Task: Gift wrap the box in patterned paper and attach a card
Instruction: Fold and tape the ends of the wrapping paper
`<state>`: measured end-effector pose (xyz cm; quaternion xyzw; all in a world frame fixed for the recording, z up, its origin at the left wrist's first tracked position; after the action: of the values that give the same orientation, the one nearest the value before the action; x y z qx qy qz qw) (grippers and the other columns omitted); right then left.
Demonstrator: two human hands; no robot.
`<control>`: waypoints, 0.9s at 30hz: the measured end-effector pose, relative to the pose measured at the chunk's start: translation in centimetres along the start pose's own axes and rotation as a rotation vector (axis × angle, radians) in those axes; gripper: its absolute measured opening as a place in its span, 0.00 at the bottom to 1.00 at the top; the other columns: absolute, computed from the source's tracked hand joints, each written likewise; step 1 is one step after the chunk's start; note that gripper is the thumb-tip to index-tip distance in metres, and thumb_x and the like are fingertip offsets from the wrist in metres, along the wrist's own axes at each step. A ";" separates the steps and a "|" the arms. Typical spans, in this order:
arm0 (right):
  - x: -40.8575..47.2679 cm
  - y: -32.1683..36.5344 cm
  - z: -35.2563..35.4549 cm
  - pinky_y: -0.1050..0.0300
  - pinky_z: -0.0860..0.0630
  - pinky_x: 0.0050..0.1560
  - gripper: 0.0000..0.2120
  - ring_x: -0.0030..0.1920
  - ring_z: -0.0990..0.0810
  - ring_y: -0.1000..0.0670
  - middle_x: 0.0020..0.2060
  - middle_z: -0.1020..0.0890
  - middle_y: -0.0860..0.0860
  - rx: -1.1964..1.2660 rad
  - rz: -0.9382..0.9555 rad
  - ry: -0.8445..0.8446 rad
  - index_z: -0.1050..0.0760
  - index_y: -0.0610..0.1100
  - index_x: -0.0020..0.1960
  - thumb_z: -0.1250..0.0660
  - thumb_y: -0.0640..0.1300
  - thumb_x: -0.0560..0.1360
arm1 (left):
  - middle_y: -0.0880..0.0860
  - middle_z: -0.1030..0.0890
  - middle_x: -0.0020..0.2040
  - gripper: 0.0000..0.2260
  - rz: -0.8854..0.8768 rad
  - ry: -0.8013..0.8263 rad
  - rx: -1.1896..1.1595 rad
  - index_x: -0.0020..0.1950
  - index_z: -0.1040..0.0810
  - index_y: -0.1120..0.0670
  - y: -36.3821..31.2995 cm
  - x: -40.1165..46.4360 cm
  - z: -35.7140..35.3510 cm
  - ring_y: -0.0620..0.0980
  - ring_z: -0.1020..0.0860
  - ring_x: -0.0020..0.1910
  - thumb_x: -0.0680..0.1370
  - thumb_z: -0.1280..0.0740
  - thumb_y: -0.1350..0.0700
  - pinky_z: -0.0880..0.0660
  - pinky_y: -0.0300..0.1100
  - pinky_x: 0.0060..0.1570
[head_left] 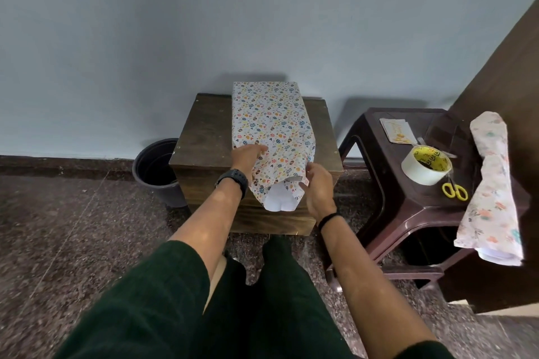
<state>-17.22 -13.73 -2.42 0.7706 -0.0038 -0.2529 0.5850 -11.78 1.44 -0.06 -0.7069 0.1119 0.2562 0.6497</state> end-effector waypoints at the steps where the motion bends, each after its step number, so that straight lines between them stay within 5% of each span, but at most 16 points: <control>1: 0.2 0.4 0.3 0.48 0.28 0.58 0.13 0.58 0.25 0.44 0.57 0.21 0.44 0.125 -0.055 0.019 0.25 0.41 0.56 0.45 0.42 0.77 | 0.52 0.24 0.42 0.06 -0.007 -0.005 -0.020 0.49 0.19 0.60 0.1 -0.1 -0.1 0.50 0.24 0.44 0.73 0.29 0.61 0.24 0.49 0.55; 4: 1.1 2.0 0.9 0.45 0.28 0.58 0.19 0.54 0.25 0.46 0.54 0.24 0.46 0.238 -0.119 0.124 0.34 0.45 0.64 0.45 0.56 0.79 | 0.50 0.24 0.40 0.07 -0.032 -0.021 -0.054 0.51 0.20 0.60 0.0 -0.2 -0.5 0.45 0.26 0.38 0.74 0.29 0.63 0.25 0.42 0.49; 7: 2.1 3.3 0.7 0.39 0.31 0.64 0.25 0.61 0.26 0.43 0.60 0.26 0.43 0.105 -0.090 0.192 0.35 0.52 0.67 0.43 0.64 0.76 | 0.50 0.22 0.39 0.03 -0.037 -0.035 -0.078 0.42 0.20 0.58 0.3 0.0 -0.6 0.49 0.23 0.42 0.73 0.28 0.61 0.24 0.43 0.47; 9: 2.8 4.3 0.2 0.38 0.31 0.64 0.21 0.62 0.26 0.41 0.61 0.25 0.41 -0.029 -0.036 0.188 0.30 0.52 0.62 0.42 0.64 0.76 | 0.51 0.20 0.40 0.06 -0.050 -0.028 -0.096 0.38 0.21 0.55 0.6 0.2 -0.6 0.52 0.21 0.46 0.71 0.26 0.60 0.22 0.46 0.51; 13: 3.8 4.5 -1.0 0.41 0.30 0.63 0.27 0.62 0.27 0.46 0.63 0.25 0.48 -0.157 -0.077 0.211 0.31 0.49 0.67 0.35 0.62 0.73 | 0.52 0.19 0.47 0.06 -0.090 0.024 -0.047 0.44 0.18 0.59 0.5 0.1 -0.5 0.49 0.22 0.47 0.70 0.25 0.65 0.23 0.46 0.54; 19: 3.8 3.5 -1.6 0.45 0.21 0.53 0.16 0.53 0.19 0.41 0.57 0.20 0.40 -0.116 -0.069 0.181 0.30 0.37 0.64 0.37 0.39 0.77 | 0.55 0.19 0.53 0.07 -0.113 0.032 -0.013 0.44 0.19 0.58 0.5 0.4 -0.5 0.52 0.22 0.52 0.69 0.26 0.67 0.24 0.49 0.57; 22: 3.2 3.2 -2.2 0.51 0.21 0.51 0.13 0.53 0.22 0.46 0.58 0.21 0.43 -0.191 -0.098 0.214 0.29 0.39 0.61 0.39 0.42 0.79 | 0.56 0.18 0.55 0.08 -0.113 0.022 -0.004 0.39 0.19 0.54 0.6 0.8 -0.5 0.55 0.21 0.55 0.68 0.25 0.66 0.24 0.52 0.59; 27: 3.0 3.3 -1.2 0.44 0.27 0.60 0.23 0.63 0.26 0.43 0.62 0.24 0.45 -0.249 -0.107 0.223 0.30 0.45 0.67 0.41 0.58 0.78 | 0.55 0.19 0.55 0.08 -0.089 0.038 0.014 0.40 0.19 0.53 0.5 0.7 -0.4 0.54 0.21 0.55 0.69 0.25 0.65 0.24 0.52 0.58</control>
<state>-13.17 -14.56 -0.33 0.7147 0.1333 -0.1951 0.6583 -11.37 1.06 -0.86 -0.7111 0.0943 0.2128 0.6634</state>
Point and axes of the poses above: each hand's wrist, its own x-axis towards the middle knuckle, its own z-axis out of the back of the hand, y = z × x, the point moved 3 cm from there along x, towards the middle knuckle
